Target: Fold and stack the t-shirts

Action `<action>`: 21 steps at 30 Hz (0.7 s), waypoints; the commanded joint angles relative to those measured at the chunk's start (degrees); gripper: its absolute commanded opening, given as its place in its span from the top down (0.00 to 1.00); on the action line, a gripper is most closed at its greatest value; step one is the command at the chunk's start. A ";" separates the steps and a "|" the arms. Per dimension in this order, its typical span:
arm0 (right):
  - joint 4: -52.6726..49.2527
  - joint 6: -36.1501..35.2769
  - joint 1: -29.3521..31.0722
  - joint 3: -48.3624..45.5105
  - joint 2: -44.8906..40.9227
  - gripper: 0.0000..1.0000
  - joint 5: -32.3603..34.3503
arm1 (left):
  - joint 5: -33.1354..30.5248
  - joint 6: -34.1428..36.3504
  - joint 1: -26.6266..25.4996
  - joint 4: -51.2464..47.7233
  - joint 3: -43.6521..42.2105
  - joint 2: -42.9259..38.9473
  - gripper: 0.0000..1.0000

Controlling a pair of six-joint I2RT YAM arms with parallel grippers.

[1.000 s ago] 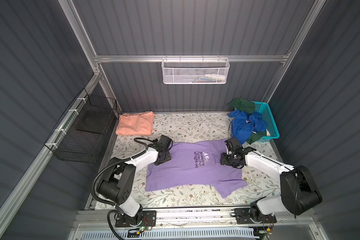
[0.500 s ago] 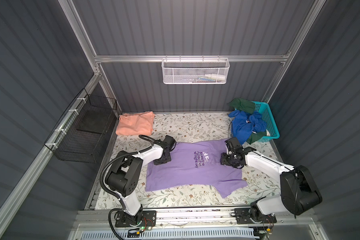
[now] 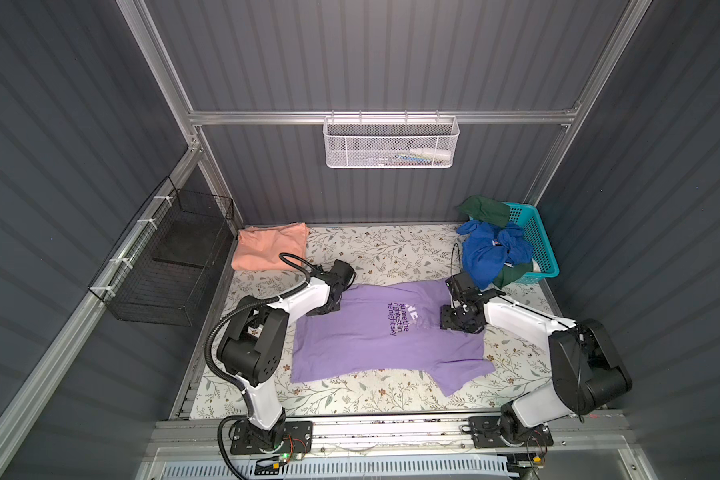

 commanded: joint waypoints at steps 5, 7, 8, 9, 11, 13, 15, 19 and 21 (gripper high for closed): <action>-1.21 -0.19 -0.38 2.05 2.00 0.41 -1.28 | -13.32 8.09 0.10 -1.58 9.63 5.37 1.00; -1.09 -0.14 -0.43 2.07 2.17 0.42 -1.89 | -15.86 10.70 0.12 -0.39 12.57 7.13 1.00; -1.00 -0.10 -0.39 2.02 2.23 0.42 -1.91 | -16.64 12.82 0.12 1.09 14.11 8.00 1.00; -1.01 -0.06 -0.40 1.98 2.19 0.42 -2.02 | -17.51 14.48 0.13 2.39 15.14 8.86 1.00; -1.01 -0.10 -0.39 1.90 2.10 0.42 -2.27 | -19.52 18.15 0.21 5.53 16.53 10.46 1.00; -0.96 -0.10 -0.38 1.65 1.85 0.43 -2.45 | -21.90 20.80 0.34 7.87 18.20 12.39 1.00; -0.96 0.09 -0.39 1.40 1.45 0.43 -2.70 | -22.36 23.24 0.81 9.34 20.34 14.30 1.00; -0.52 0.63 -0.40 0.55 0.70 0.43 -3.37 | -22.81 25.60 1.71 11.33 22.31 16.50 1.00; -0.54 0.76 -0.42 0.24 0.39 0.43 -3.59 | -24.18 25.46 1.70 11.24 21.92 16.55 1.00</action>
